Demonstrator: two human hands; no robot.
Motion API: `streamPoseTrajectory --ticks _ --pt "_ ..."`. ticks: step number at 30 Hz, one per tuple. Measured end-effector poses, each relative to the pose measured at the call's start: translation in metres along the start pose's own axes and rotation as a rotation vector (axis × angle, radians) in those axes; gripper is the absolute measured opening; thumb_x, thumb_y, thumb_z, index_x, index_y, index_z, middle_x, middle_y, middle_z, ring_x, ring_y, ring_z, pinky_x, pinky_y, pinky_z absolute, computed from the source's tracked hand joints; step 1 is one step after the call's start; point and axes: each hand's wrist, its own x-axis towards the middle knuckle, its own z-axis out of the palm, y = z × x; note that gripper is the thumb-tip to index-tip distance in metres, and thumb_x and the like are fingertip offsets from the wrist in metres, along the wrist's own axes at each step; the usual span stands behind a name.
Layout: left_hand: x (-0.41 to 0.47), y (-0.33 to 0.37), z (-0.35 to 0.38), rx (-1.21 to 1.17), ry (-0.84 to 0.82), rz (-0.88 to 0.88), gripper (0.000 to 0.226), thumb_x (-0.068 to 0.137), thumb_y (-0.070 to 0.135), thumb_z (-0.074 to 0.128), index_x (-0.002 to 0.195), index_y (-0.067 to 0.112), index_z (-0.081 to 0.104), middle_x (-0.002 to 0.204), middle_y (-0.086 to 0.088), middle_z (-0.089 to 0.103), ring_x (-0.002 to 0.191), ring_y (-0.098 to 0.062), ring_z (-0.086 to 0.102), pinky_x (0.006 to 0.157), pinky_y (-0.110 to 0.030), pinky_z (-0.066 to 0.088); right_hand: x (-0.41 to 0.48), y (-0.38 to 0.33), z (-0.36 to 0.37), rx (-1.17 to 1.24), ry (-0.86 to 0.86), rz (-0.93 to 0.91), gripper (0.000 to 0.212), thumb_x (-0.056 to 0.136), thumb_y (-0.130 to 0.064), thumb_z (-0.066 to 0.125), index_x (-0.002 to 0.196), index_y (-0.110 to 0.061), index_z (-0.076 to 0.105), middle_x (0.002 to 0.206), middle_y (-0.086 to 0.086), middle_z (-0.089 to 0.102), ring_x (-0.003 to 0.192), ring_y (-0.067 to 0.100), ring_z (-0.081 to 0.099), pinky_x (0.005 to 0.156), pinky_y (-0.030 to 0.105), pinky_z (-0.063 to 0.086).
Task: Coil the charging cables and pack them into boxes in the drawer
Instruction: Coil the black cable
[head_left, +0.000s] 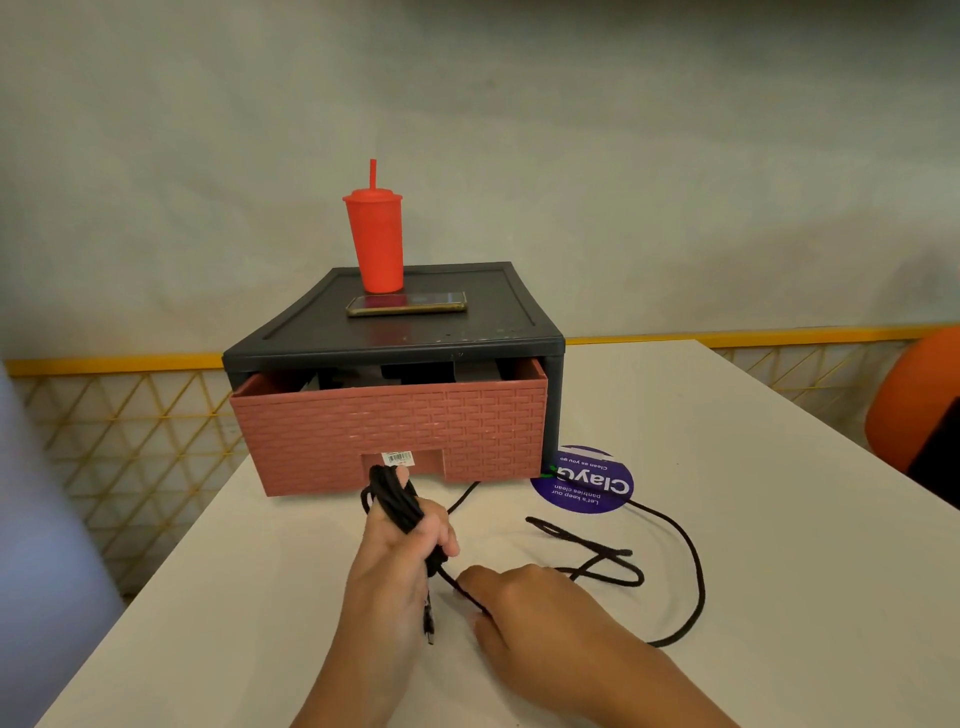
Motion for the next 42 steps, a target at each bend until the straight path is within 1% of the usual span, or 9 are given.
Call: streamPoseTrajectory --ticks 3,8,16,20,23,29,32,36,42 --pt "-0.002 -0.006 -0.002 0.38 -0.109 0.053 0.015 0.067 0.011 0.049 0.081 0.015 0.049 0.06 0.009 0.049 0.059 -0.004 0.045 0.063 -0.01 0.039 -0.001 -0.001 -0.001 -0.057 -0.008 -0.024 0.024 0.094 -0.017 0.036 0.115 -0.011 0.045 0.096 0.018 0.059 0.075 0.032 0.047 0.054 0.035 0.029" --pt "0.0 -0.012 -0.012 0.784 -0.31 0.046 0.032 0.078 -0.009 0.046 0.084 0.021 0.036 0.071 0.007 0.044 0.058 -0.003 0.039 0.056 -0.015 0.036 -0.007 0.008 -0.011 -0.1 0.072 -0.07 0.019 0.091 -0.017 0.038 0.1 -0.014 0.055 0.094 0.013 0.063 0.077 0.032 0.048 0.068 0.031 0.028" --pt "0.0 -0.013 -0.012 1.044 -0.472 0.06 0.042 0.086 0.032 0.058 0.118 0.021 0.033 0.09 0.013 0.056 0.083 0.0 0.055 0.076 -0.02 0.046 -0.008 0.029 -0.025 0.03 0.164 -0.079 0.014 0.089 -0.02 0.049 0.086 -0.015 0.061 0.08 0.0 0.063 0.072 0.014 0.043 0.063 0.01 0.027" --pt "-0.001 -0.014 -0.009 1.214 -0.384 0.183 0.039 0.095 0.034 0.045 0.128 0.019 0.03 0.077 0.01 0.048 0.072 -0.006 0.048 0.066 -0.022 0.038 -0.011 0.037 -0.033 0.089 0.172 0.01 0.009 0.089 -0.026 0.057 0.092 -0.025 0.066 0.083 -0.017 0.057 0.076 -0.002 0.043 0.069 0.007 0.032" --pt "0.0 -0.013 -0.013 1.224 -0.314 0.23 0.04 0.095 0.035 0.043 0.131 0.019 0.032 0.071 0.011 0.044 0.068 -0.007 0.046 0.063 -0.023 0.037 -0.016 0.051 -0.042 0.059 0.248 0.087 0.016 0.089 -0.02 0.06 0.101 -0.024 0.07 0.098 -0.016 0.065 0.085 -0.006 0.046 0.076 0.002 0.031" --pt "0.006 -0.004 -0.02 1.114 -0.212 0.215 0.03 0.088 0.041 0.053 0.113 0.027 0.042 0.065 0.008 0.046 0.061 -0.007 0.047 0.056 -0.017 0.033 -0.027 0.078 -0.061 0.275 0.759 0.36 0.014 0.084 -0.005 0.063 0.084 -0.014 0.074 0.075 -0.017 0.065 0.075 0.006 0.061 0.067 0.001 0.037" --pt "0.01 -0.002 -0.027 1.021 -0.144 0.184 0.024 0.08 0.049 0.055 0.091 0.028 0.046 0.064 0.007 0.051 0.058 -0.007 0.049 0.056 -0.02 0.037 -0.035 0.096 -0.067 0.286 0.881 0.507 0.014 0.089 -0.01 0.058 0.092 -0.009 0.071 0.08 -0.003 0.065 0.078 0.015 0.056 0.07 0.014 0.038" --pt "0.015 0.0 -0.035 0.91 -0.025 0.102 0.053 0.072 0.056 0.053 0.113 0.022 0.053 0.073 -0.004 0.055 0.07 -0.026 0.058 0.069 -0.044 0.052 -0.046 0.123 -0.065 0.202 0.76 0.637 0.015 0.092 -0.016 0.054 0.087 -0.012 0.068 0.081 0.006 0.064 0.079 0.024 0.053 0.068 0.029 0.036" --pt "0.014 -0.004 -0.031 0.812 0.052 0.118 0.05 0.085 0.041 0.059 0.13 0.02 0.049 0.094 -0.001 0.063 0.097 -0.011 0.061 0.084 -0.024 0.046 -0.04 0.117 -0.056 0.299 0.39 0.386 0.03 0.087 -0.043 0.055 0.06 -0.03 0.056 0.071 -0.004 0.06 0.071 0.012 0.054 0.066 0.018 0.039"
